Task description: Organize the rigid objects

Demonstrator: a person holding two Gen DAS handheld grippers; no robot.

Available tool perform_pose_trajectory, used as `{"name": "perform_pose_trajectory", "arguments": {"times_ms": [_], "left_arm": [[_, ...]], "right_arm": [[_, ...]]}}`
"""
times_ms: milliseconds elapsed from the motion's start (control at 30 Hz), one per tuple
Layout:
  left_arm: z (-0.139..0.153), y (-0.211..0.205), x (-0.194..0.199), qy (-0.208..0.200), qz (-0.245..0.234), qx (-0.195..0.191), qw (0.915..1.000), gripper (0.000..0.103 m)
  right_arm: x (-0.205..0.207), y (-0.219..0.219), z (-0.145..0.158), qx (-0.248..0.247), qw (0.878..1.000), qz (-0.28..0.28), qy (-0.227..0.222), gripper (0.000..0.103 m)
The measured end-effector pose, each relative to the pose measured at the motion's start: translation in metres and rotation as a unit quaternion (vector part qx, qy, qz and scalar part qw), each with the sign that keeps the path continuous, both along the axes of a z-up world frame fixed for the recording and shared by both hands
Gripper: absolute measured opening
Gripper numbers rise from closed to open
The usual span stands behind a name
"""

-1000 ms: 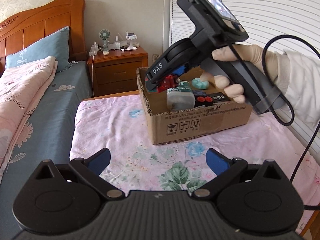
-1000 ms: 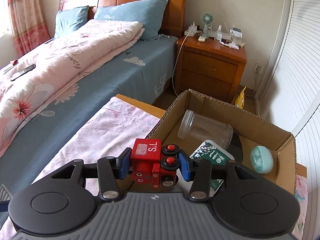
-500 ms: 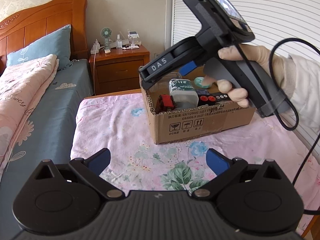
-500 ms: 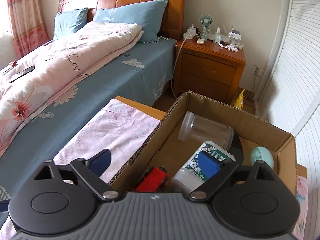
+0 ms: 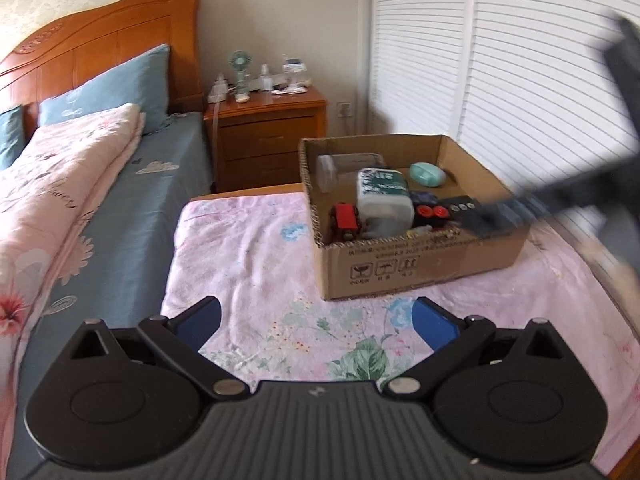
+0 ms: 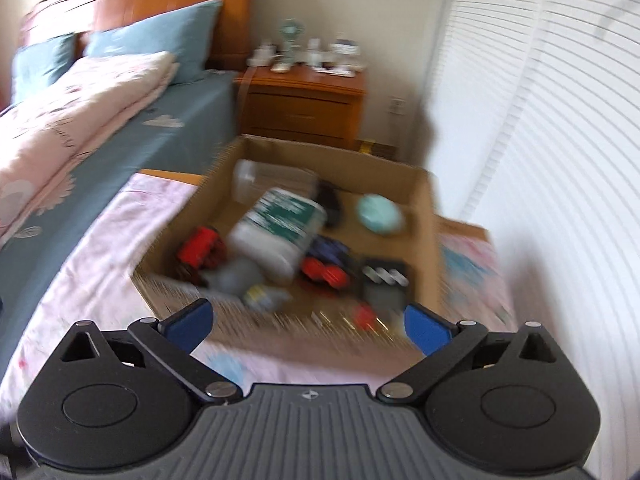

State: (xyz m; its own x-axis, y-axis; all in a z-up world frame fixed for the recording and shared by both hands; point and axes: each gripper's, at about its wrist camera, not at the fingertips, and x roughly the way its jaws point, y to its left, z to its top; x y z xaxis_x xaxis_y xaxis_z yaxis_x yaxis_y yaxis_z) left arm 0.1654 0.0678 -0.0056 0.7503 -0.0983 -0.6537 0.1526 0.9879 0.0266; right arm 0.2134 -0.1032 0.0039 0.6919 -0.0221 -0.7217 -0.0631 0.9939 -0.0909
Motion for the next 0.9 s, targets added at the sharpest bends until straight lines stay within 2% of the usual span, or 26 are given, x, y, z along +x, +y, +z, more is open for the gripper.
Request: {"name": "perform_pose_trajectory", "arguments": {"times_ms": [133, 333, 533, 900], "left_arm": [[0.011, -0.012, 0.001, 0.003, 0.026, 0.017, 0.9995, 0.101], [0.016, -0.032, -0.007, 0.014, 0.022, 0.026, 0.9993, 0.101], [0.017, -0.042, -0.012, 0.025, 0.02, 0.03, 0.999, 0.101], [0.03, -0.049, -0.013, 0.007, 0.014, 0.029, 0.9994, 0.101]], "right_arm": [[-0.033, -0.012, -0.002, 0.009, 0.999, -0.042, 0.012, 0.103], [-0.061, -0.014, 0.0, -0.016, 0.998, -0.064, 0.011, 0.103], [-0.069, -0.022, 0.002, 0.002, 0.998, -0.07, 0.01, 0.103], [-0.075, -0.033, 0.013, 0.02, 0.996, -0.081, -0.004, 0.103]]}}
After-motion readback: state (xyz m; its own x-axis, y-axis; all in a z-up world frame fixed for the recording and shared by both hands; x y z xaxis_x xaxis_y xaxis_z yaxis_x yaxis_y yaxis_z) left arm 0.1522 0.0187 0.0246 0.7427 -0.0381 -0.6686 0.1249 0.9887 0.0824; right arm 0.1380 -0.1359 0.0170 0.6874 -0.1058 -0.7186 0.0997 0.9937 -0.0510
